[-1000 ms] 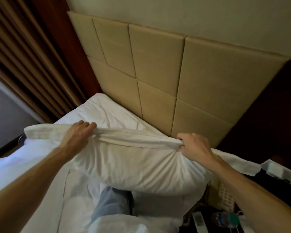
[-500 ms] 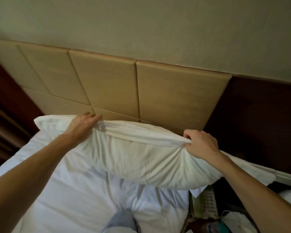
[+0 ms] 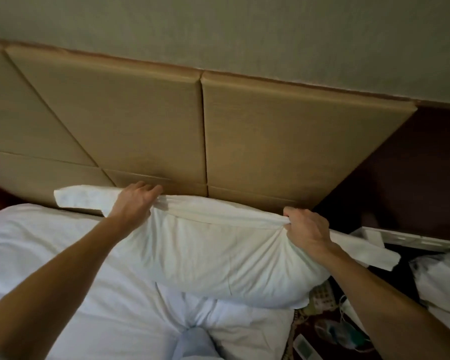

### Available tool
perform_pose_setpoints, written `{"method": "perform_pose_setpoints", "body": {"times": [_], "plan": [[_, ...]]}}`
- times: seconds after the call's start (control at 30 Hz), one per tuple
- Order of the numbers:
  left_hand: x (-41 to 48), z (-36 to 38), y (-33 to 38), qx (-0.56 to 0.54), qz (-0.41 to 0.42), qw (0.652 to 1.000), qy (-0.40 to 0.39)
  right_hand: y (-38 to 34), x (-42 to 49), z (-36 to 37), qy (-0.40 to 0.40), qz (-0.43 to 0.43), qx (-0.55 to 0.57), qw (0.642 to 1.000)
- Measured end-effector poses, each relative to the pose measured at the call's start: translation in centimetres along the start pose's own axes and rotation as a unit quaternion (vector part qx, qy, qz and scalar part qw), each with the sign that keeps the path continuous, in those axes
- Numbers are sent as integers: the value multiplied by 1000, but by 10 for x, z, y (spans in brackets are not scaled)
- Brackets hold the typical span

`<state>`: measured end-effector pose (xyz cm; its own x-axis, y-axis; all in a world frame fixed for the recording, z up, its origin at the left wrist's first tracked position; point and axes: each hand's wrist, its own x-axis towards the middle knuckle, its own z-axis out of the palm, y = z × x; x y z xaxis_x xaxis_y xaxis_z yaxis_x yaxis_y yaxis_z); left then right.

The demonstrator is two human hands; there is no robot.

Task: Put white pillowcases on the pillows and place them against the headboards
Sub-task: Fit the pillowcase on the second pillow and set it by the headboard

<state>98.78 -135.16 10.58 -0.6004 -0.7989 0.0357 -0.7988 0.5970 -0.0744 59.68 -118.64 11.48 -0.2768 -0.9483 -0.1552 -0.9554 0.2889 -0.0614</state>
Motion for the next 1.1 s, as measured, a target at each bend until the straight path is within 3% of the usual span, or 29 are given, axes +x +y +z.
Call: {"method": "perform_pose_setpoints", "body": {"times": [0.2,0.4,0.57,0.7,0.8,0.97,1.1], "plan": [[-10,30,7,-19,-45,999,18,-4,3,28,9,-12,-42,999],[-23,34,37,-60,-29,997,24,13,1,27,-58,-44,11,997],[-20,26,97,-61,54,997,17,65,-22,15,-126,-7,31,992],[-10,20,151,-47,129,990,13,106,-44,6,-177,8,-54,983],[-10,12,198,-34,197,979,33,126,-62,3,-116,34,-63,991],[-34,25,270,-24,288,957,9,138,-87,-3,124,19,-65,990],[-41,52,306,45,350,933,-72,147,-110,-4,141,21,-10,990]]}}
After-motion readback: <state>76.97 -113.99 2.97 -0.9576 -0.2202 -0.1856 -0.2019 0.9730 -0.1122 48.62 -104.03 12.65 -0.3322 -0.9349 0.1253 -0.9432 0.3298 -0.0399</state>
